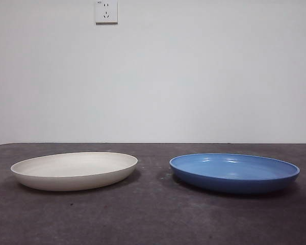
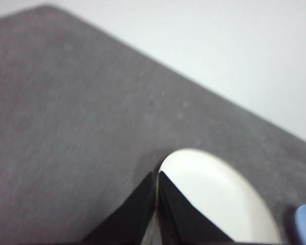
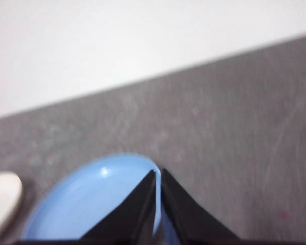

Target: Pick up the white plate, put it on the blue plate, put it on desk

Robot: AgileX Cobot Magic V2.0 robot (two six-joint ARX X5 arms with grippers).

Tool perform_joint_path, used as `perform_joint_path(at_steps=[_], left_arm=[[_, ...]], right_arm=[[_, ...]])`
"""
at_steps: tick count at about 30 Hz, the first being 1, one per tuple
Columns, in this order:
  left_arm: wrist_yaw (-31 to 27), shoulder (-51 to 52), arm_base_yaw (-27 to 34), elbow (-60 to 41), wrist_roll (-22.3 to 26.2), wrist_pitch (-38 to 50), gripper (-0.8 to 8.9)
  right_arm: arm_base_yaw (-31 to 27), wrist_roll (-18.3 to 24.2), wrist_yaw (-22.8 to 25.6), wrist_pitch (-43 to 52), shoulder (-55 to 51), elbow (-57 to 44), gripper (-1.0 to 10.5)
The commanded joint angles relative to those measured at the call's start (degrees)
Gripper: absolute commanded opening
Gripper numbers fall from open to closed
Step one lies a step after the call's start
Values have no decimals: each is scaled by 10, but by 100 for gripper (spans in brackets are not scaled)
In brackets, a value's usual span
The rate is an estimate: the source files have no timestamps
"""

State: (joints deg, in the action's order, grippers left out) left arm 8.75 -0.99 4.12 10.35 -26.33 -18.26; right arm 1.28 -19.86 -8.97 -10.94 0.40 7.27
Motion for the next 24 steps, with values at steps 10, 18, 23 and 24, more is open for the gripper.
perform_joint_path(at_steps=[10, 18, 23, 24], left_arm=[[44, -103, 1, 177, 70, -107, 10], [118, -215, -1, 276, 177, -212, 10], [163, -271, -14, 316, 215, -264, 10], [175, -283, -20, 324, 221, -274, 10]], right_arm=[[0, 35, -21, -119, 91, 184, 11], [0, 111, -99, -247, 240, 335, 11], [1, 161, -141, -321, 322, 402, 11], [2, 172, -148, -337, 340, 414, 11]])
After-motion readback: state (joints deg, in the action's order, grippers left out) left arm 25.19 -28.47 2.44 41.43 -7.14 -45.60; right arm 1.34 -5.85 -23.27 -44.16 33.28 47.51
